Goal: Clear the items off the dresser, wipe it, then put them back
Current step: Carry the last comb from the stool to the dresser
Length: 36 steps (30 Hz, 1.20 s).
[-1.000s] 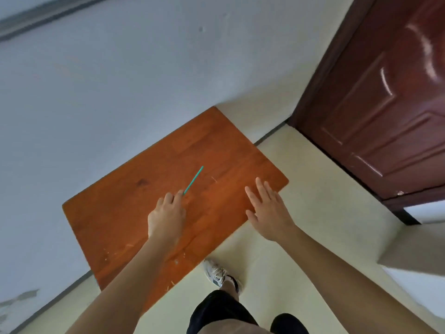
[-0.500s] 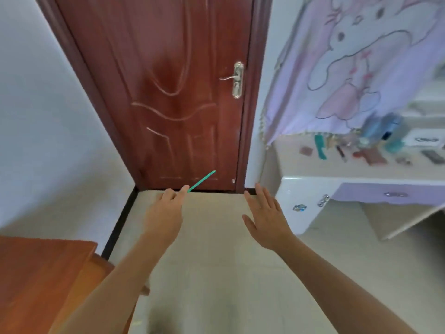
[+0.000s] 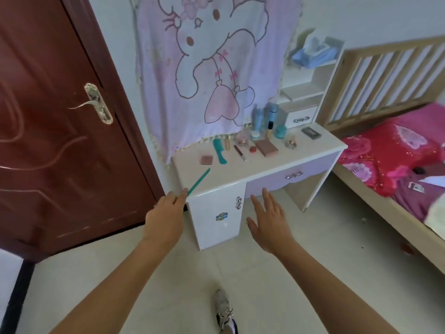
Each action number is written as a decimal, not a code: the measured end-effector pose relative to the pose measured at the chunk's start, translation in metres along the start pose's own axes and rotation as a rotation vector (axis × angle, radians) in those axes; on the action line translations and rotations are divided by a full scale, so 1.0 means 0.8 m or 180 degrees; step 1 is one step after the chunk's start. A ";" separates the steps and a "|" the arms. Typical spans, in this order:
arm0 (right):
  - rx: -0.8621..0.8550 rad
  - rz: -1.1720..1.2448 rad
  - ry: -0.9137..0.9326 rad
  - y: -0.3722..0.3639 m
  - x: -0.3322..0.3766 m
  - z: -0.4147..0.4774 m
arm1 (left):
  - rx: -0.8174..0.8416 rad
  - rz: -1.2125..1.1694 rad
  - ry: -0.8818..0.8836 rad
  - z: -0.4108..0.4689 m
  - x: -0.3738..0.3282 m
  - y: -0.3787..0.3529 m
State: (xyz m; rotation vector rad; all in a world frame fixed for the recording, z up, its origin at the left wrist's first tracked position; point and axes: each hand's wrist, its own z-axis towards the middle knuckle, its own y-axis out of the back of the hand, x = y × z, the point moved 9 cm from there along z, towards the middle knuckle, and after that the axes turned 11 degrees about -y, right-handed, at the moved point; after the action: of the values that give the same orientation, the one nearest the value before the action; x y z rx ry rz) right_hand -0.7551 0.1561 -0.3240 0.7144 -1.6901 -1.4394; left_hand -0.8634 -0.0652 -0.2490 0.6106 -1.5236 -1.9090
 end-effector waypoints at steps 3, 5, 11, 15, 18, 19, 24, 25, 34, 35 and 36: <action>0.0082 -0.0200 -0.0037 -0.003 -0.028 0.068 | 0.0098 -0.0179 0.0040 0.077 -0.002 -0.047; 0.0182 -0.0386 -0.0051 -0.002 -0.041 0.119 | 0.0167 -0.0290 0.0099 0.128 0.002 -0.072; 0.0193 -0.0384 -0.0012 0.017 -0.050 0.262 | 0.0260 -0.0512 0.0215 0.259 0.026 -0.119; 0.0298 -0.0258 -0.0035 0.005 -0.056 0.319 | 0.0426 -0.0878 0.0494 0.319 0.040 -0.150; 0.0475 -0.0168 0.0075 -0.015 -0.057 0.362 | 0.0514 -0.1049 0.0742 0.354 0.046 -0.180; 0.0548 -0.0126 0.0112 -0.023 -0.058 0.377 | 0.0548 -0.1092 0.0811 0.363 0.046 -0.192; 0.1026 -0.0053 0.0465 -0.072 -0.055 0.446 | 0.0751 -0.1290 0.1268 0.390 0.044 -0.237; 0.1150 -0.0054 0.0560 -0.083 -0.051 0.456 | 0.0727 -0.1366 0.1405 0.392 0.045 -0.243; 0.1813 -0.0283 0.1240 -0.180 -0.011 0.512 | 0.0450 -0.1494 0.2375 0.383 0.082 -0.296; 0.1909 -0.0355 0.1247 -0.195 -0.012 0.511 | 0.0416 -0.1552 0.2493 0.380 0.089 -0.304; 0.1999 -0.0459 0.1256 -0.210 -0.014 0.507 | 0.0397 -0.1631 0.2603 0.377 0.096 -0.314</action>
State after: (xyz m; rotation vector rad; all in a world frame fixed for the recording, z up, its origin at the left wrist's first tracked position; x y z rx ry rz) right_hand -1.1037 0.3490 -0.5096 1.3833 -1.7911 -0.7616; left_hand -1.1695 0.1255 -0.4222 1.7145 -0.9921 -1.5569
